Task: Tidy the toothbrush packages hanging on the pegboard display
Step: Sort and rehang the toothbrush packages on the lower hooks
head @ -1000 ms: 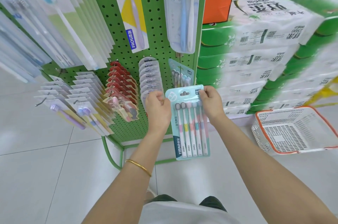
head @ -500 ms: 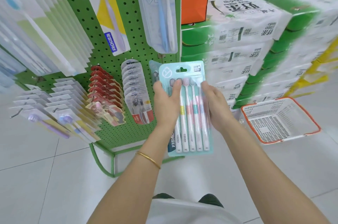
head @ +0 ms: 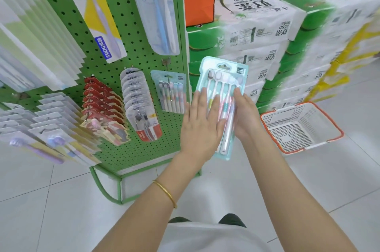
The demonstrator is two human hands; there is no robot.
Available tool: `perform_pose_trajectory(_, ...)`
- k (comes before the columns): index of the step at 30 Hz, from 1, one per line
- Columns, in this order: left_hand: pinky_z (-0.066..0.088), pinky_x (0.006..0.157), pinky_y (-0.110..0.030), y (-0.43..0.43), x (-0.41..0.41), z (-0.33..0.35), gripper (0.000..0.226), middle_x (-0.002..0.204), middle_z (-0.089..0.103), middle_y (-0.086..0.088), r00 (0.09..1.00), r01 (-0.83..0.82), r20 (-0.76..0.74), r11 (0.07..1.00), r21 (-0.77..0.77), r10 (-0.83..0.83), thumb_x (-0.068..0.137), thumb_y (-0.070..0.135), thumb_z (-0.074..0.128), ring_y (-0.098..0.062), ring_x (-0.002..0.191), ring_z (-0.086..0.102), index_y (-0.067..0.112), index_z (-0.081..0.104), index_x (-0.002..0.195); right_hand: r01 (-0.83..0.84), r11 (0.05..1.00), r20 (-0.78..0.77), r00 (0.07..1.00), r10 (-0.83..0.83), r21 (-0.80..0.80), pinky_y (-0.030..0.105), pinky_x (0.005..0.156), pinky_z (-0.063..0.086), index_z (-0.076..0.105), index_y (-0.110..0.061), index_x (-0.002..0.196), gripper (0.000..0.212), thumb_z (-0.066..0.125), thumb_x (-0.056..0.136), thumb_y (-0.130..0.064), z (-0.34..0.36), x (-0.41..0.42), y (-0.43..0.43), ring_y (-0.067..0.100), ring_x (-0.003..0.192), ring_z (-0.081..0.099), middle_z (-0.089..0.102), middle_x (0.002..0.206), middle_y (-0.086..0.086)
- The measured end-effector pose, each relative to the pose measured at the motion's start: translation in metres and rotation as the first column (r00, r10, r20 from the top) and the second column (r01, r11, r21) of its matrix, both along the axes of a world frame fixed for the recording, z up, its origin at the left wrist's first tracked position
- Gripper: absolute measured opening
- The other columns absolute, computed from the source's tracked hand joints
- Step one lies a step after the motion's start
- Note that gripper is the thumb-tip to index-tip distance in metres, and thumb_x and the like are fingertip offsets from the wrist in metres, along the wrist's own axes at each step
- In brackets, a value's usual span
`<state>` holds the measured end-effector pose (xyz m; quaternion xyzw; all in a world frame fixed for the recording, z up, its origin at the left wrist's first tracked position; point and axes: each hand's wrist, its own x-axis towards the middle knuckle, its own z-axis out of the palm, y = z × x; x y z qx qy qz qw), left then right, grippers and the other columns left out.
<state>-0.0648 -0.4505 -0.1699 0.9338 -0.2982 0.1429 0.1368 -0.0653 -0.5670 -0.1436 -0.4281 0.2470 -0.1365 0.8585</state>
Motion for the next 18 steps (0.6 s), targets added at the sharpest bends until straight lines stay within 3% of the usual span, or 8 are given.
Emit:
perform_pose_trajectory(4, 0.032, 0.110, -0.053, 0.007, -0.004, -0.001, 0.069, 0.153, 0.030, -0.017, 0.992, 0.121, -0.061, 0.981, 0.153, -0.113, 0.093, 0.052, 0.021, -0.033, 0.140, 0.030, 0.011, 0.034, 0.146, 0.057, 0.997, -0.100, 0.994, -0.052, 0.046, 0.040, 0.079, 0.056, 0.056, -0.005, 0.110, 0.024, 0.048, 0.099, -0.025, 0.000, 0.004, -0.010, 0.027, 0.089, 0.068, 0.069, 0.102, 0.014)
perform_pose_trajectory(6, 0.018, 0.116, -0.051, 0.010, -0.002, 0.006, 0.079, 0.159, 0.010, -0.016, 0.976, 0.197, -0.131, 0.958, 0.208, -0.172, 0.089, 0.061, 0.016, -0.033, 0.146, 0.012, 0.013, 0.018, 0.152, 0.077, 0.996, -0.133, 0.989, -0.070, 0.048, 0.040, 0.077, 0.057, 0.055, -0.001, 0.118, 0.031, 0.050, 0.099, -0.026, 0.001, 0.006, -0.013, 0.028, 0.091, 0.069, 0.068, 0.107, 0.016)
perform_pose_trajectory(8, 0.001, 0.119, -0.047, 0.011, 0.000, 0.015, 0.091, 0.158, -0.016, -0.012, 0.948, 0.247, -0.269, 0.925, 0.287, -0.170, 0.087, 0.070, 0.028, -0.029, 0.146, -0.012, 0.017, -0.005, 0.153, 0.090, 0.995, -0.132, 0.988, -0.084, 0.034, 0.039, 0.076, 0.057, 0.054, -0.001, 0.118, 0.031, 0.049, 0.099, -0.025, 0.001, 0.008, -0.014, 0.027, 0.088, 0.069, 0.067, 0.109, 0.017)
perform_pose_trajectory(11, -0.005, 0.119, -0.043, 0.006, 0.000, 0.024, 0.113, 0.156, -0.025, -0.011, 0.932, 0.228, -0.348, 0.908, 0.351, -0.100, 0.078, 0.071, 0.053, -0.028, 0.145, -0.019, 0.018, -0.015, 0.151, 0.102, 0.995, -0.127, 0.987, -0.100, 0.013, 0.034, 0.070, 0.056, 0.053, -0.008, 0.105, 0.016, 0.047, 0.100, -0.023, 0.003, 0.009, -0.012, 0.021, 0.082, 0.067, 0.067, 0.098, 0.010)
perform_pose_trajectory(14, 0.000, 0.118, -0.042, 0.002, -0.001, 0.027, 0.120, 0.157, -0.021, -0.013, 0.928, 0.201, -0.370, 0.902, 0.383, -0.050, 0.074, 0.061, 0.066, -0.029, 0.146, -0.013, 0.014, -0.015, 0.150, 0.096, 0.994, -0.104, 0.990, -0.091, 0.052, 0.037, 0.076, 0.055, 0.053, -0.007, 0.117, 0.025, 0.046, 0.101, -0.024, -0.001, 0.009, -0.004, 0.026, 0.096, 0.066, 0.066, 0.109, 0.013)
perform_pose_trajectory(18, 0.010, 0.118, -0.039, -0.001, -0.006, 0.027, 0.106, 0.157, -0.020, -0.012, 0.914, 0.151, -0.405, 0.922, 0.358, 0.008, 0.080, 0.018, 0.064, -0.029, 0.146, -0.008, 0.008, -0.015, 0.149, 0.090, 0.996, -0.064, 0.994, -0.088, 0.027, 0.040, 0.087, 0.054, 0.052, -0.013, 0.117, 0.023, 0.046, 0.101, -0.028, -0.001, 0.010, 0.005, 0.024, 0.100, 0.065, 0.065, 0.112, 0.011)
